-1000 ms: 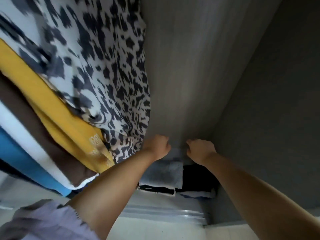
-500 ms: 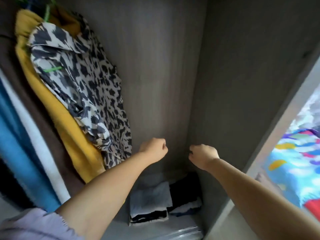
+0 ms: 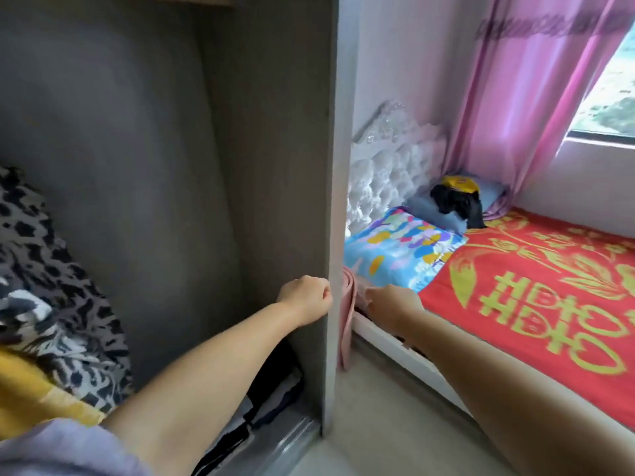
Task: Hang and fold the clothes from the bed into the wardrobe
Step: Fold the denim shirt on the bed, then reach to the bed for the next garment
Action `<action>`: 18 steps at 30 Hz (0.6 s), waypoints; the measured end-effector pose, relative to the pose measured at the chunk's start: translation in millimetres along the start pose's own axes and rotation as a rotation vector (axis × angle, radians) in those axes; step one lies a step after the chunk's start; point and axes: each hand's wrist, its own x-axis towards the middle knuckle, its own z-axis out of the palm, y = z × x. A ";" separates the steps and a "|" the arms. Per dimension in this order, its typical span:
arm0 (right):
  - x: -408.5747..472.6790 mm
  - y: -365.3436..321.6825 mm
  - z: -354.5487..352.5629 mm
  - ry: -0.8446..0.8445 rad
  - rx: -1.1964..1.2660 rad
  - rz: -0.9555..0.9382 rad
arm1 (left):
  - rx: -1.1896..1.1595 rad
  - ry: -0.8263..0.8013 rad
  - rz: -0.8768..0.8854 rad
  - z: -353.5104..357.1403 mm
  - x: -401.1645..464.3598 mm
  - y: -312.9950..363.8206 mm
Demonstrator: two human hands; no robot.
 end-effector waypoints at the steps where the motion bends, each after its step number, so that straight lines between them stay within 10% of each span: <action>1: -8.4 23.2 -1.0 0.001 0.006 0.048 | 0.000 -0.010 0.047 6.4 12.5 21.4; 18: -80.8 365.4 30.4 -0.128 -0.040 0.537 | -0.015 -0.185 0.452 108.9 182.0 313.1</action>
